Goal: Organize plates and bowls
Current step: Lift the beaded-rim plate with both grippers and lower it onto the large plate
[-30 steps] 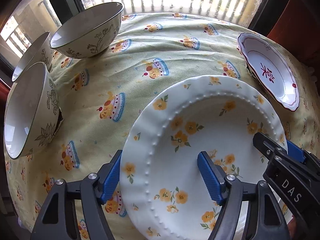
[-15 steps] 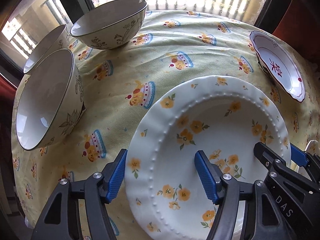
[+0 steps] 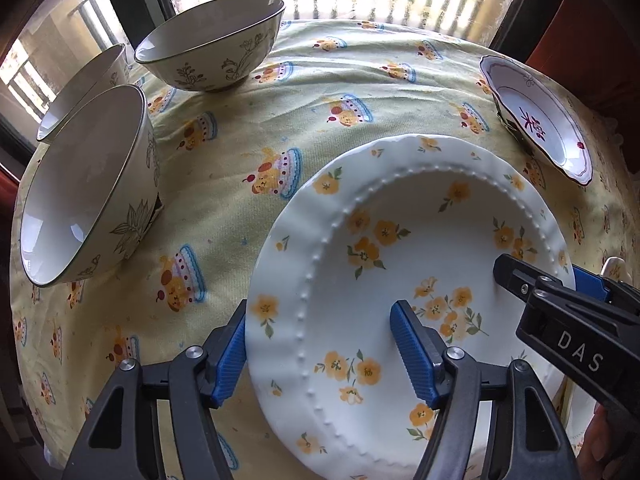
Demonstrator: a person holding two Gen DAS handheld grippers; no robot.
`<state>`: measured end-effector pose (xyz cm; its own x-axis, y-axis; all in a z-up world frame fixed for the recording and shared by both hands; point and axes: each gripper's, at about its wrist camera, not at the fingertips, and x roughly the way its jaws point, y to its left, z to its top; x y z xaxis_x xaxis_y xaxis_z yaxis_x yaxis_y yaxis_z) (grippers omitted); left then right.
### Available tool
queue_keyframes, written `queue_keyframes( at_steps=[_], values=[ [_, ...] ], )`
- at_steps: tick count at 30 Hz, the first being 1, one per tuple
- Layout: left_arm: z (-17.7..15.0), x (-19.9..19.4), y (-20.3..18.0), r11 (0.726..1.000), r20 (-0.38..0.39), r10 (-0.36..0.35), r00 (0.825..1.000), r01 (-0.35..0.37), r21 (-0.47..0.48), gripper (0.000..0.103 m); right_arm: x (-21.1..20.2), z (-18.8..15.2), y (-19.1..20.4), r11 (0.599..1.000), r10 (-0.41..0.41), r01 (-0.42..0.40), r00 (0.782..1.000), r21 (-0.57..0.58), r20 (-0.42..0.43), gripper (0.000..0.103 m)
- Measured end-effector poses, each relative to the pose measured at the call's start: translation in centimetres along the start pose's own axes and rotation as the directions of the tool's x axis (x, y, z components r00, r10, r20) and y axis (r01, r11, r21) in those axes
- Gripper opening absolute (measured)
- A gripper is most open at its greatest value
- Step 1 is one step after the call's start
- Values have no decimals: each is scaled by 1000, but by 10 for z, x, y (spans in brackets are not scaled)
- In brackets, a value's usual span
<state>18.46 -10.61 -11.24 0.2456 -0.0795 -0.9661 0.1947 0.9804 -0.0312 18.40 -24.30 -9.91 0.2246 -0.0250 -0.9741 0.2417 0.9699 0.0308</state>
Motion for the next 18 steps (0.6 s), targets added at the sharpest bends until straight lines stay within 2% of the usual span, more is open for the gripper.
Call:
queue_keyframes(
  at_steps=[11, 18],
  values=[
    [-13, -24, -2, 1000, -11, 1, 1000, -1, -3, 70, -18, -15, 0, 1000, -27, 27, 1000, -5, -14, 66],
    [-15, -43, -22, 1000, 22, 17, 1000, -17, -6, 70, -35, -22, -17, 1000, 9, -8, 1000, -11, 6, 65]
  ],
)
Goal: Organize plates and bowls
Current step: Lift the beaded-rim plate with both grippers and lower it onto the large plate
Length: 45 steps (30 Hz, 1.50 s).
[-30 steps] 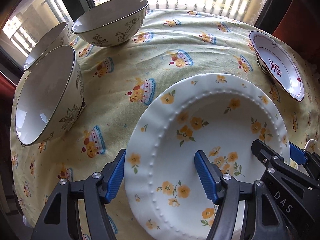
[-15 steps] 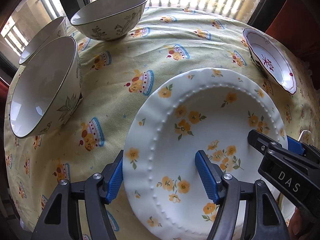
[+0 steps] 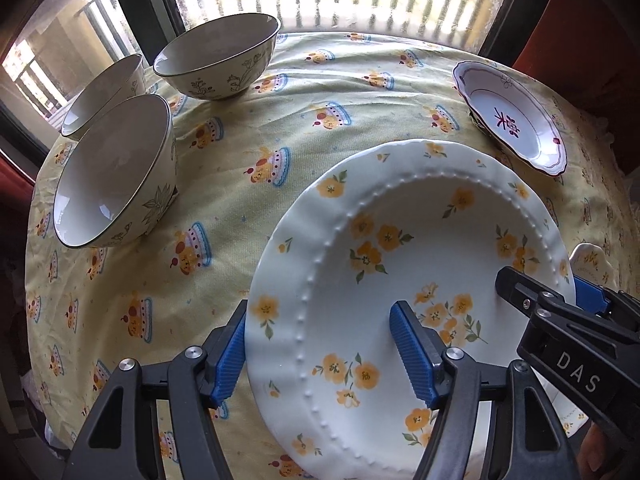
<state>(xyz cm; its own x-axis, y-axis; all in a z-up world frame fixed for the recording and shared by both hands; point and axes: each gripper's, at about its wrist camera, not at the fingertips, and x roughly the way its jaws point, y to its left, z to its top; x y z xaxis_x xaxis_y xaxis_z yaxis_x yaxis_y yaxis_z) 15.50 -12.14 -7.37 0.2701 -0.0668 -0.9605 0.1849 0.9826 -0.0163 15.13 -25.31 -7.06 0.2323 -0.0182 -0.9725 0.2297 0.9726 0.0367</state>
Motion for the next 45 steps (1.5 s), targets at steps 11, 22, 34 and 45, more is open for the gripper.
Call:
queue_keyframes(
  at_steps=[11, 22, 34, 45],
  values=[
    [-10, -24, -61, 997, 28, 24, 999, -22, -70, 70, -24, 0, -54, 997, 28, -26, 999, -67, 27, 65],
    [-18, -27, -133, 998, 28, -16, 999, 18, -61, 69, -36, -7, -128, 998, -8, 10, 999, -64, 35, 65],
    [-32, -16, -185, 996, 13, -36, 999, 37, -76, 68, -33, -19, -189, 998, -30, 31, 999, -57, 22, 65],
    [-44, -6, -219, 995, 0, -43, 999, 43, -94, 69, -25, -24, -224, 996, -41, 42, 999, -84, 6, 65]
  ],
)
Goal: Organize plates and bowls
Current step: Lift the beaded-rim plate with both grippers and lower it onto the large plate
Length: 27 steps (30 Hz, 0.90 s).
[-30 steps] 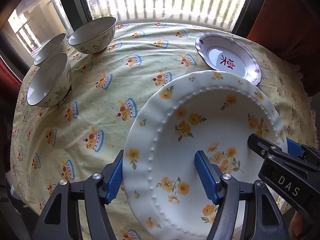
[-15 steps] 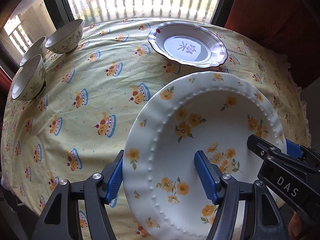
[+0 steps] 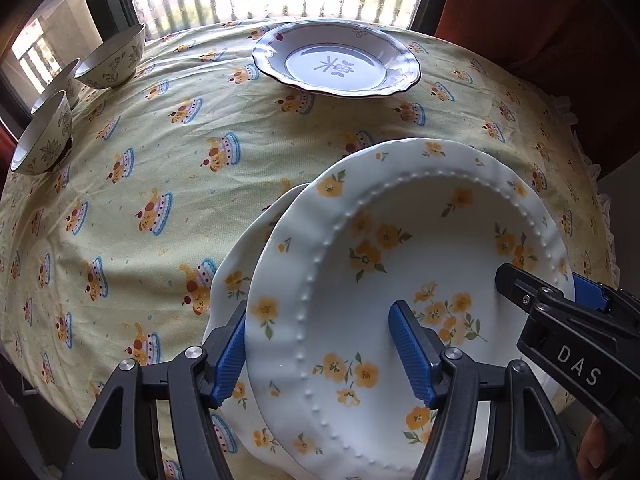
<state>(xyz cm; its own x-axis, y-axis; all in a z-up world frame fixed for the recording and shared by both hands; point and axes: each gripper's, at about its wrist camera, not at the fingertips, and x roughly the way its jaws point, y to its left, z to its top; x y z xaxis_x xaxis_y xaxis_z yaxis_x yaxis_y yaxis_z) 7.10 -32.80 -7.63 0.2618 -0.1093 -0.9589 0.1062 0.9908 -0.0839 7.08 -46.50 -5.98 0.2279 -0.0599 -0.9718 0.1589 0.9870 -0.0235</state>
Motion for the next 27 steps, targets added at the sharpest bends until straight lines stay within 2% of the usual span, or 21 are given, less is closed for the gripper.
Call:
queue_keyframes(
  at_steps=[13, 19, 27],
  values=[
    [-7, 17, 3, 997, -8, 1, 1000, -2, -76, 71, 9, 0, -2, 999, 6, -7, 1000, -49, -11, 63],
    [-10, 16, -1, 996, 7, 46, 999, -45, -78, 75, 15, -1, -2, 999, 2, -3, 1000, -41, -27, 60],
    [-9, 18, -8, 990, 16, 111, 994, -109, -88, 79, 13, -2, -7, 1000, 11, -11, 1000, -8, -2, 55]
  ],
)
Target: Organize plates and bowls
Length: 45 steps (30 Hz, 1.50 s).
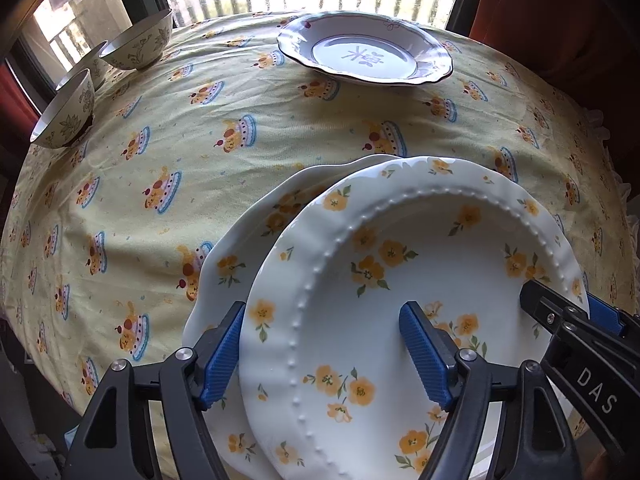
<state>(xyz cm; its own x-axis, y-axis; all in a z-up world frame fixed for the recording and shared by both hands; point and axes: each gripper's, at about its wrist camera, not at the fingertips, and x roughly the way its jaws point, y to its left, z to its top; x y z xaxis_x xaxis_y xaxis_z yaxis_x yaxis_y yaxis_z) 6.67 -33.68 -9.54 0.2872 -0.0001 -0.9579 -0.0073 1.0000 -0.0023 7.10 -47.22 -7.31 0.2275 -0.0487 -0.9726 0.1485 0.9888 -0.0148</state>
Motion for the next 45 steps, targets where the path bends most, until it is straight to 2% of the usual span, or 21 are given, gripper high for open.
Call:
queue_keyframes(
  at_steps=[6, 7, 13, 21, 25, 32, 36, 41, 45],
  values=[
    [-5, -4, -14, 992, 13, 110, 994, -111, 67, 82, -2, -5, 3, 1000, 22, -22, 1000, -12, 7, 54],
    [-5, -5, -13, 992, 13, 108, 994, -109, 64, 82, -2, -5, 4, 1000, 18, -18, 1000, -25, 11, 50],
    [-3, -13, -1, 999, -8, 40, 999, -40, 22, 82, -4, -7, 0, 998, 42, -41, 999, -36, 14, 45],
    [-8, -23, 7, 1000, -27, 6, 1000, -6, -2, 82, 1, -7, 5, 996, 60, -60, 998, -72, 3, 44],
    [-10, -26, 15, 1000, -31, 18, 999, -18, -9, 83, 7, -9, 13, 993, 82, -84, 996, -88, -24, 44],
    [-7, -25, 28, 1000, -45, -7, 999, 7, -9, 83, 8, -8, 18, 995, 50, -52, 998, -80, -28, 46],
    [-1, -30, 32, 998, -33, -35, 999, 36, 46, 83, 1, -6, 22, 998, 16, -16, 1000, -57, -10, 47],
    [8, -43, 40, 989, 2, -73, 997, 73, 127, 83, -20, -1, 31, 1000, 25, -26, 999, 17, 29, 50],
    [17, -57, 48, 981, 30, -102, 994, 95, 169, 83, -43, -1, 46, 998, 25, -30, 996, 59, 89, 69]
  ],
)
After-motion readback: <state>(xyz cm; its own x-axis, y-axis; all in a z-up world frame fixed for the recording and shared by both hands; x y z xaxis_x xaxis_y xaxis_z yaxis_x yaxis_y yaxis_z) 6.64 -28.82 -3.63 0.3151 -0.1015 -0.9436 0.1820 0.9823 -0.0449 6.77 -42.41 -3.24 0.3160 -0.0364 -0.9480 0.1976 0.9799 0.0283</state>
